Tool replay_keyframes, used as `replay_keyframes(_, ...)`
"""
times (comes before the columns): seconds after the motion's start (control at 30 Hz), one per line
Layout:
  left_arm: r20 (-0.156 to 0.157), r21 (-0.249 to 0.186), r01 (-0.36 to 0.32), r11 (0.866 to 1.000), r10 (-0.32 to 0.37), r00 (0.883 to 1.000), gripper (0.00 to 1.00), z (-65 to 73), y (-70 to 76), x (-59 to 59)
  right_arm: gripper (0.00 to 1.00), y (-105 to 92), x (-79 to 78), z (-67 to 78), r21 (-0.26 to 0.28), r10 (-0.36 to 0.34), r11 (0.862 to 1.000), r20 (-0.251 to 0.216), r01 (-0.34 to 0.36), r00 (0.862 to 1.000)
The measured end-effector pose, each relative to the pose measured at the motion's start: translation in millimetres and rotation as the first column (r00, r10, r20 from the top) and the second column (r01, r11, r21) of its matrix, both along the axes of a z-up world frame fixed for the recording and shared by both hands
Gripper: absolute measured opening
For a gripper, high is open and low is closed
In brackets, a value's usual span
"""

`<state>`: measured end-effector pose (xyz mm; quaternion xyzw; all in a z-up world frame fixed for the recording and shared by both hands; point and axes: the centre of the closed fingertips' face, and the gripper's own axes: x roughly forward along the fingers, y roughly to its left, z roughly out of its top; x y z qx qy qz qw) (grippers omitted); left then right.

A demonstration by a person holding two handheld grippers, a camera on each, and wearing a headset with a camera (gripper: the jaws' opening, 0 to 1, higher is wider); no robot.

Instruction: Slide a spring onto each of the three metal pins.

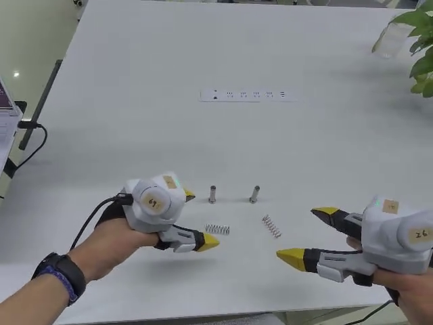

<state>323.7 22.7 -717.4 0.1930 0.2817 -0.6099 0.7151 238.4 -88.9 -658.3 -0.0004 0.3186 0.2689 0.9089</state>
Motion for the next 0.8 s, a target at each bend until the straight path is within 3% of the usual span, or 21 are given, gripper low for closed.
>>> replay_keyframes(0.8,-0.062,0.107,0.122,0.987,-0.116,0.991,0.65,-55.9,-21.2,-13.1,0.70,-4.8,-4.1,-4.7,-0.009,-0.007,1.000,-0.023,0.007,1.000)
